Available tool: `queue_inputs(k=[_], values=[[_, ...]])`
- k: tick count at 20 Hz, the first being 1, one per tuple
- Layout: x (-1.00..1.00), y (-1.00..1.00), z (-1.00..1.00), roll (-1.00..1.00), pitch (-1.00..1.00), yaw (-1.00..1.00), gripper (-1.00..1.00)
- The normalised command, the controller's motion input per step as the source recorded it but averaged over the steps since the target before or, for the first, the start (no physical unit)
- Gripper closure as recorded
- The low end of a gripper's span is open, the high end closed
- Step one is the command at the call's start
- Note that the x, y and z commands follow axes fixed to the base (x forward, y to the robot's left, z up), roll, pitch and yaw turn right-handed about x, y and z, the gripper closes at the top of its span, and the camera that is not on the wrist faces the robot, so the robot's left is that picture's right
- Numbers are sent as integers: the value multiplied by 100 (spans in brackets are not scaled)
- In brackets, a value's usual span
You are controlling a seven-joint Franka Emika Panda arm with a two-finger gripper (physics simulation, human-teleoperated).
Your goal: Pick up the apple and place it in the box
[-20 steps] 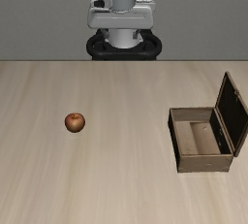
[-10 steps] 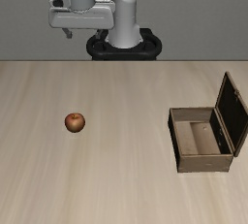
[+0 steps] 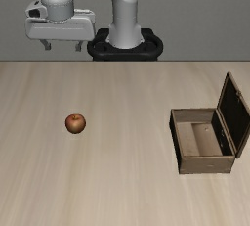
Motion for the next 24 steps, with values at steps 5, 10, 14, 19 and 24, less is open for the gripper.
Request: queue_inputs(k=[5, 10, 14, 19, 24], values=[[100, 0, 0, 0, 0, 0, -100], [40, 40, -20, 0, 0, 0, -100], [0, 0, -100, 0, 0, 0, -100], [0, 0, -100, 0, 0, 0, -100], [0, 0, -100, 0, 0, 0, -100]])
